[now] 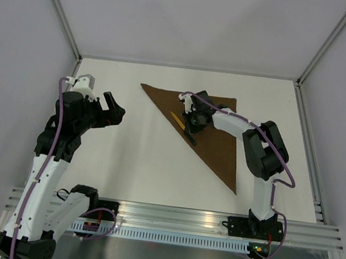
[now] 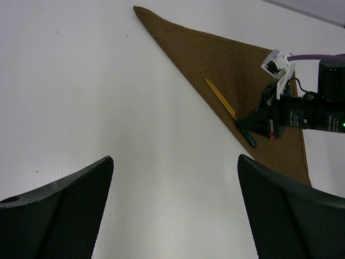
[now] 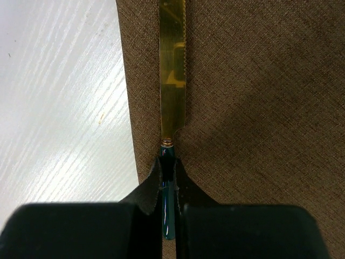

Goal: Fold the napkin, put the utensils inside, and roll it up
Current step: Place the knife on the napkin.

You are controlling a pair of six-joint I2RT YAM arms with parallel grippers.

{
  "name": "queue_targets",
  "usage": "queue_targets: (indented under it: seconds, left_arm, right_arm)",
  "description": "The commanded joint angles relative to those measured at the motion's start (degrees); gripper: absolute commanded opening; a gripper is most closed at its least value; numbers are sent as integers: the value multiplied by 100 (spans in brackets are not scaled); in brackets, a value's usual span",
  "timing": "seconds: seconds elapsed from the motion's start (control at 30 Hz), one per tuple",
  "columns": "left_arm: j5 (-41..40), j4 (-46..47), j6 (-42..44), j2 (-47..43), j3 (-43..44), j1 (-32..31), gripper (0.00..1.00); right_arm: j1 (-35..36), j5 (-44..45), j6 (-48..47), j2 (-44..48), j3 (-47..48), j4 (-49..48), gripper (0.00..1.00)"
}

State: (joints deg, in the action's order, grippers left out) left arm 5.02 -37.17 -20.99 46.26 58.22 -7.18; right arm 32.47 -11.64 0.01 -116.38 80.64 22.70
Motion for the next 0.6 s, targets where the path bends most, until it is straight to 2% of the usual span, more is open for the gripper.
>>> queue_targets:
  seconds: [0.0,0.57]
  left_arm:
    - [-1,96,-98,15,164,24,100]
    - [-1,113,-54,15,111,32,100]
  right_arm:
    - [49,92,52,-17,154,-29,0]
    - [110,136,-203,107,145,94,0]
